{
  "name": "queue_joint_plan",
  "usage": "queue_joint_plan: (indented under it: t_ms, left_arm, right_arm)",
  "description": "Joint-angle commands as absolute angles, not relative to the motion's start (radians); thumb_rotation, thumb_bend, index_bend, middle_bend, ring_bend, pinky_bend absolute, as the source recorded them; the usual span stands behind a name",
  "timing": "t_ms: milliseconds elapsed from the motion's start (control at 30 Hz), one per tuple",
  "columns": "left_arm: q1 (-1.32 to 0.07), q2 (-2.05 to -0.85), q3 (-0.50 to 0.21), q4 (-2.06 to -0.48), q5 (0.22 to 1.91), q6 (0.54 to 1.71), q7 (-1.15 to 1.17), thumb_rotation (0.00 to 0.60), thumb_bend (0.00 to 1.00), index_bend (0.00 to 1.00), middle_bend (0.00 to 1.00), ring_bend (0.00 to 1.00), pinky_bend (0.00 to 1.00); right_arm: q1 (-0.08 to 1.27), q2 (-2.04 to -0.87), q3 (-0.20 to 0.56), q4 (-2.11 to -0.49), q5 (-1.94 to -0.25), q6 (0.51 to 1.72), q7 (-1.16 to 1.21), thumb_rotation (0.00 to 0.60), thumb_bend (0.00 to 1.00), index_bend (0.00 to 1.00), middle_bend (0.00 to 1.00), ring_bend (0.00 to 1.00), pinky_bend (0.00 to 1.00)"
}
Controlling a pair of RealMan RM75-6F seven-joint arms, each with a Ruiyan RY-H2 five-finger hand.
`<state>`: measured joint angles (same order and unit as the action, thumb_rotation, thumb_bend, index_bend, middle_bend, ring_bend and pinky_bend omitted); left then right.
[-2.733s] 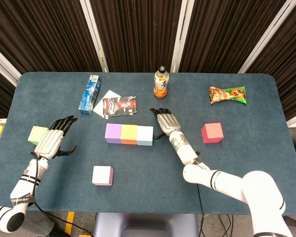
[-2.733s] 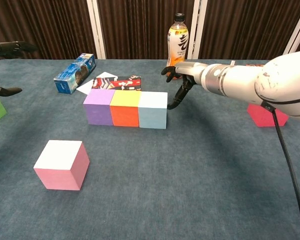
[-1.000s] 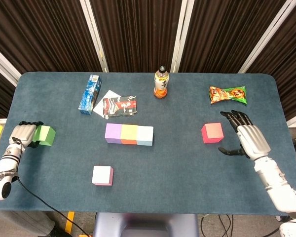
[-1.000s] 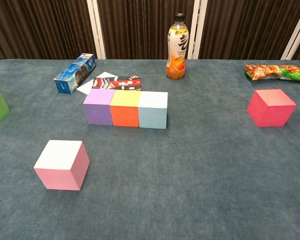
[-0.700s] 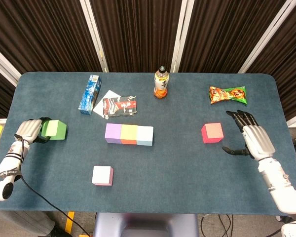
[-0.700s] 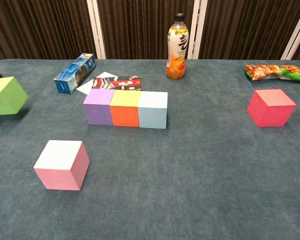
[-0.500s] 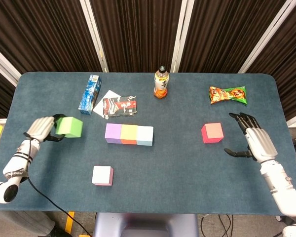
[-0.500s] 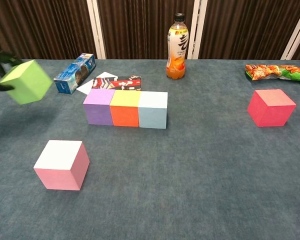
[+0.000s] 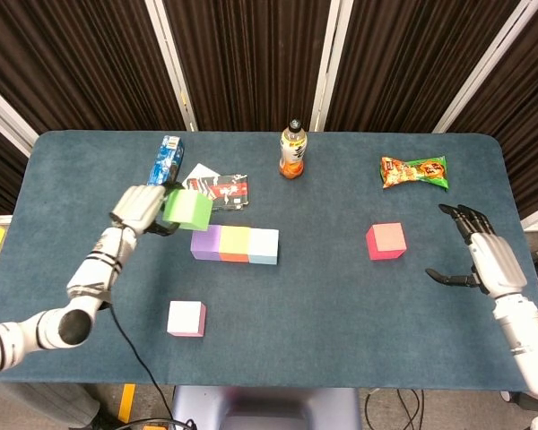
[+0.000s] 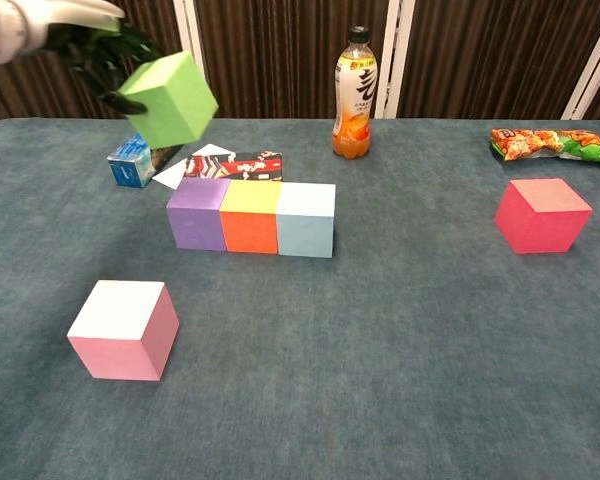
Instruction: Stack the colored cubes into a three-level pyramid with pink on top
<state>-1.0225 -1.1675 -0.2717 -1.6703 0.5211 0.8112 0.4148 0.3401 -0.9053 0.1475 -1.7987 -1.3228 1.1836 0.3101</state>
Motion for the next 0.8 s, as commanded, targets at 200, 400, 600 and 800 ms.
queue_joint_plan:
  t_ms: [200, 400, 600, 800]
  left_arm:
    - [-1.284, -1.322, -0.206, -1.722, 0.152, 1.046, 0.782, 0.6, 0.35, 0.36, 0.51, 0.45, 0.34]
    - [-1.32, -1.343, -0.221, -1.747, 0.075, 1.096, 0.848, 0.6, 0.35, 0.35, 0.51, 0.46, 0.35]
    - [-1.349, -1.376, -0.226, -1.718, -0.018, 1.099, 0.911, 0.6, 0.35, 0.29, 0.47, 0.45, 0.35]
    - [-1.352, -1.393, -0.239, -1.698, -0.033, 1.109, 0.914, 0.6, 0.35, 0.27, 0.44, 0.45, 0.39]
  right_arm:
    - [0.333, -0.906, 0.144, -1.774, -1.345, 1.174, 0.345, 0.6, 0.27, 0.2, 0.21, 0.04, 0.12]
    - [0.331, -0.913, 0.142, -1.753, -1.357, 1.164, 0.374, 0.6, 0.27, 0.2, 0.21, 0.04, 0.12]
    - [0.328, -0.922, 0.139, -1.732, -1.368, 1.16, 0.402, 0.6, 0.27, 0.19, 0.21, 0.04, 0.12]
    - [0.327, -0.924, 0.139, -1.723, -1.372, 1.158, 0.412, 0.6, 0.27, 0.19, 0.21, 0.04, 0.12]
